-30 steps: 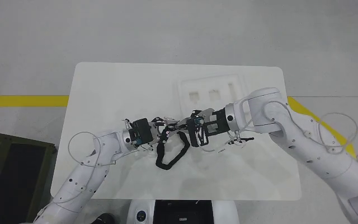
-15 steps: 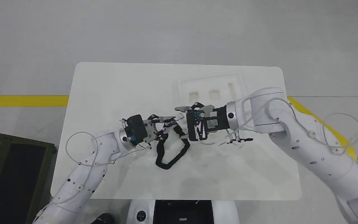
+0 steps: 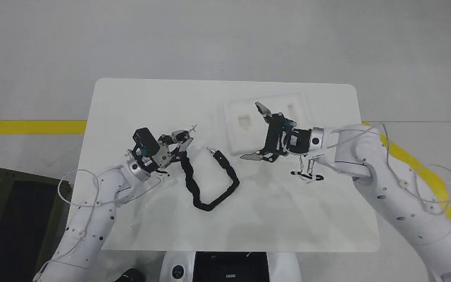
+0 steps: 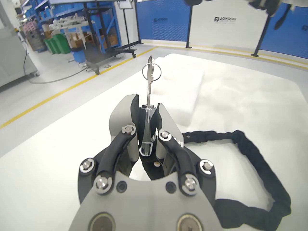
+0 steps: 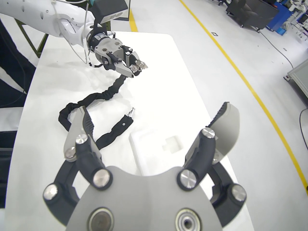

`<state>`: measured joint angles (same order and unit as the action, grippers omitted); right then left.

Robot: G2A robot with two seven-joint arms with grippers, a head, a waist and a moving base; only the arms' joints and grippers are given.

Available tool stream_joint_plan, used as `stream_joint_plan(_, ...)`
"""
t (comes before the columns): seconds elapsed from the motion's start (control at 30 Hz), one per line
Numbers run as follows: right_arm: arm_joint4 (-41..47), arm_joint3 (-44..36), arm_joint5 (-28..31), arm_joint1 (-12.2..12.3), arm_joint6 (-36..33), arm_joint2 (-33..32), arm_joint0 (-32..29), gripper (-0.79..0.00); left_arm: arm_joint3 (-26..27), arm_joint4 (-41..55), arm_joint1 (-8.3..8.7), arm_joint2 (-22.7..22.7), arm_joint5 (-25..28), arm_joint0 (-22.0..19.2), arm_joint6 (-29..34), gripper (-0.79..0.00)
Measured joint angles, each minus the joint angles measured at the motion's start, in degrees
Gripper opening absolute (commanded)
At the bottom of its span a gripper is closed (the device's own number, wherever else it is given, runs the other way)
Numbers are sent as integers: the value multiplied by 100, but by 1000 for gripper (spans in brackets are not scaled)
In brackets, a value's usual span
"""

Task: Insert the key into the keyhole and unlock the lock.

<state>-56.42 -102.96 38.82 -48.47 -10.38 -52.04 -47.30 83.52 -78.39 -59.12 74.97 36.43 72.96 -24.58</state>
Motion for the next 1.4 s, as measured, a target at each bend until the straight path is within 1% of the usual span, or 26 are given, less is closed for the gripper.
stream_joint_plan(0.13, -88, -21, -257, 57, 180, -281, -401, 0, 56, 300, 18, 160, -46, 138, 605, -785)
stream_joint_plan(0.23, -29, -52, -455, 89, 178, -481, -660, 0, 66, 515, 21, 221, -64, 185, 1021, -785)
stream_joint_plan(0.33, 38, -120, -659, 117, 95, -685, -879, 0, 52, 777, 15, 264, -154, 183, 1474, -785)
stream_joint_plan(0.47, 49, -209, -789, 147, 27, -913, -1123, 0, 43, 1122, -5, 264, -264, 111, 1984, -785)
stream_joint_plan(0.5, 49, -236, -801, 155, 8, -977, -1186, 0, 52, 1181, -11, 247, -269, 81, 2105, -668)
stream_joint_plan(0.53, 49, -254, -806, 161, -3, -1024, -1233, 0, 52, 1220, -15, 227, -266, 58, 2197, -496)
stream_joint_plan(0.57, 53, -270, -809, 165, -10, -1067, -1278, 0, 46, 1257, -20, 202, -254, 34, 2287, -357)
stream_joint_plan(0.6, 58, -287, -819, 169, -7, -1120, -1334, 0, 29, 1313, -28, 171, -247, 2, 2376, -188)
stream_joint_plan(0.63, 58, -296, -832, 171, 2, -1157, -1375, 0, 14, 1337, -33, 150, -248, -21, 2417, -52)
stream_joint_plan(0.67, 57, -308, -851, 172, 17, -1191, -1414, 0, -1, 1344, -38, 129, -247, -42, 2443, 0)
stream_joint_plan(0.87, 61, -331, -966, 156, 219, -1347, -1656, 0, -97, 1262, -64, 13, -240, -130, 2404, 0)
stream_joint_plan(0.97, 40, -318, -1016, 139, 431, -1411, -1748, 0, -43, 1220, -68, 29, -235, -117, 2188, 0)
stream_joint_plan(1.07, -22, -281, -1071, 115, 796, -1473, -1830, 0, 139, 1261, -54, 155, -144, -14, 1824, 0)
stream_joint_plan(1.17, -191, -222, -1174, 87, 1170, -1508, -1906, 0, 432, 1350, -25, 377, -29, 201, 1436, 0)
stream_joint_plan(1.27, -422, -140, -1384, 63, 1422, -1560, -1983, 0, 786, 1347, 14, 710, -15, 468, 964, 0)
stream_joint_plan(1.4, -763, -27, -1773, 46, 1673, -1728, -2116, 0, 1242, 1124, 56, 1290, -347, 885, 226, 0)
